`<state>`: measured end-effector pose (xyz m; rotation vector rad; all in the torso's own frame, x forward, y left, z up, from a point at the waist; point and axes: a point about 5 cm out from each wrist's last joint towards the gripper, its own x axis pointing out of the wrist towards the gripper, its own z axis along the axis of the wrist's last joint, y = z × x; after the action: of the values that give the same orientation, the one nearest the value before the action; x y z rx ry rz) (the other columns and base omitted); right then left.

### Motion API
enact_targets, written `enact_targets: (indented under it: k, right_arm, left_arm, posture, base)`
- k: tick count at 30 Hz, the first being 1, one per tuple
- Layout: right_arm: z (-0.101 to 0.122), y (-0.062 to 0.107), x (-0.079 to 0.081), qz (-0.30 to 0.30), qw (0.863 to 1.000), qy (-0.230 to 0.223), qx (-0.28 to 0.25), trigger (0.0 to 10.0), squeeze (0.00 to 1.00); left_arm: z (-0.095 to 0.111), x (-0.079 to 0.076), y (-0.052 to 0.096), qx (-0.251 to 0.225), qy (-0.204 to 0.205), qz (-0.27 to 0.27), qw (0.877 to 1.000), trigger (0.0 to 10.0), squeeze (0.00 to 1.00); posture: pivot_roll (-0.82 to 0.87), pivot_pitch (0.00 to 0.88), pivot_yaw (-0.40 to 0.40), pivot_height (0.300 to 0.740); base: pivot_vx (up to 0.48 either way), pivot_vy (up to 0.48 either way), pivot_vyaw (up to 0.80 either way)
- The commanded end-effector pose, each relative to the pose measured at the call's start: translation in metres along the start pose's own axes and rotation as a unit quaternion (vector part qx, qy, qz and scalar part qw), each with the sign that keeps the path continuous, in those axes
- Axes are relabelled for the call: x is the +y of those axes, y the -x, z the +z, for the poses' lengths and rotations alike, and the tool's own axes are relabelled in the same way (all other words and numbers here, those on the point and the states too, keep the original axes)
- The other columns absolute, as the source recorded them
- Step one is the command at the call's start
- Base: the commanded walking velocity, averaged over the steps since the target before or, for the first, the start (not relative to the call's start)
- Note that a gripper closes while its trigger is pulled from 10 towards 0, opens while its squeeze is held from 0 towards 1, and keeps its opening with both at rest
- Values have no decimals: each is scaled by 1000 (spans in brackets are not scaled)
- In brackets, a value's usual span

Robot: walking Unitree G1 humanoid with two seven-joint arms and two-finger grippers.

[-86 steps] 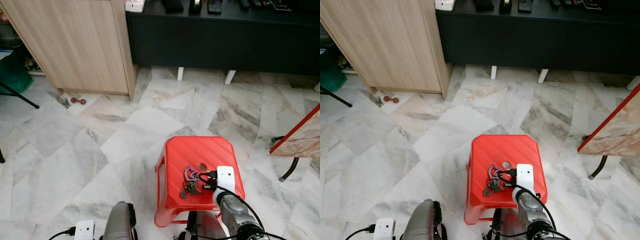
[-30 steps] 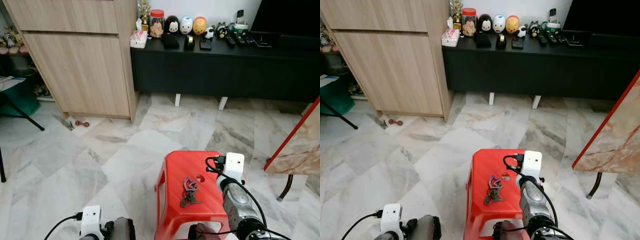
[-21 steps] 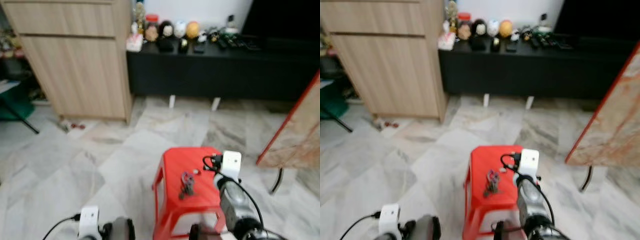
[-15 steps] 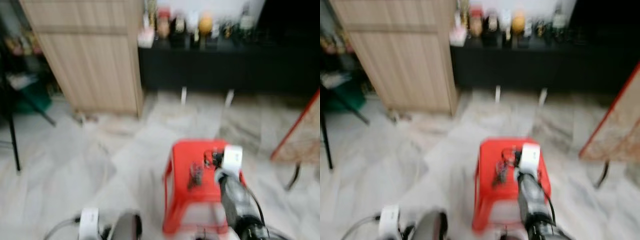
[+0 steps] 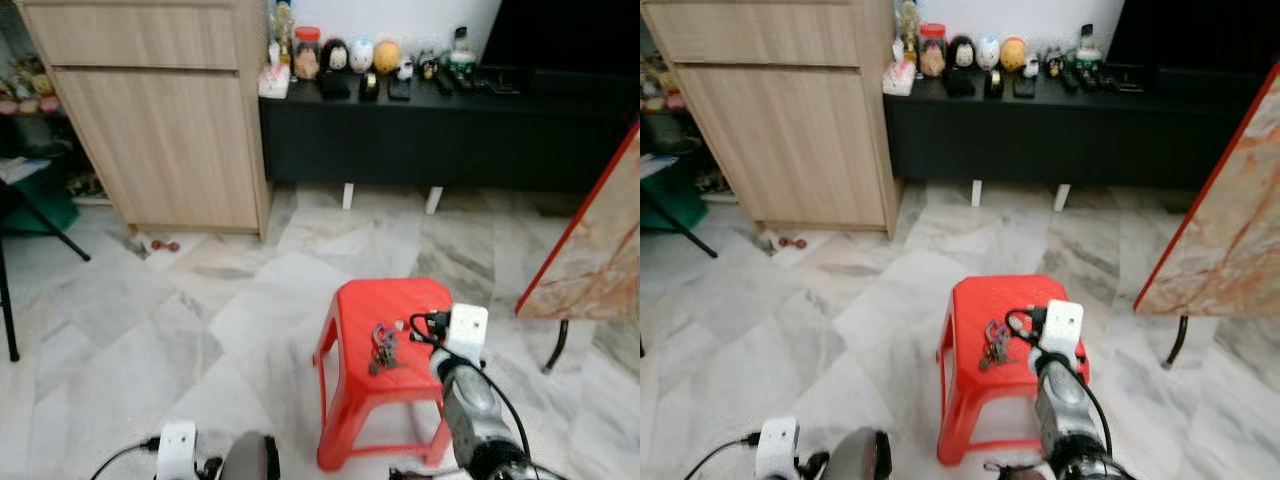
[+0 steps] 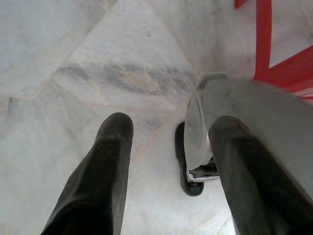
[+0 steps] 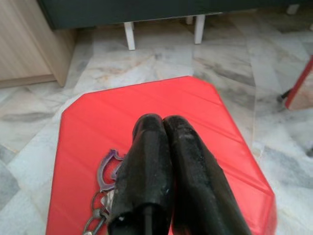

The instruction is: Hang keys on a hook

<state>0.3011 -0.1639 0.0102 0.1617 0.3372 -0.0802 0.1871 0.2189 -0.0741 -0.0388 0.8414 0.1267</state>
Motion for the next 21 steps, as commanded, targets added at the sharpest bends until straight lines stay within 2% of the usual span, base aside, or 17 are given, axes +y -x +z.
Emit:
enact_targets:
  k: [1,6,21]
  right_arm:
    - [8,-2,-3,-4,1000,1,-15,10000,0]
    - [9,-3,-2,-4,1000,1,-17,10000,0]
    - [7,-4,1,7,1000,7,1,10000,0]
  left_arm:
    - [-2,-1,0,7,-4,-3,1000,10000,0]
    - [-3,-2,0,8,-5,-4,1000,10000,0]
    - [-2,-4,0,6,-11,-5,1000,10000,0]
  posture:
    - [84,33,-57,707]
    - [84,29,-59,740]
    - [82,23,-64,740]
  base:
    - [0,0,0]
    - [0,0,0]
    - [0,0,0]
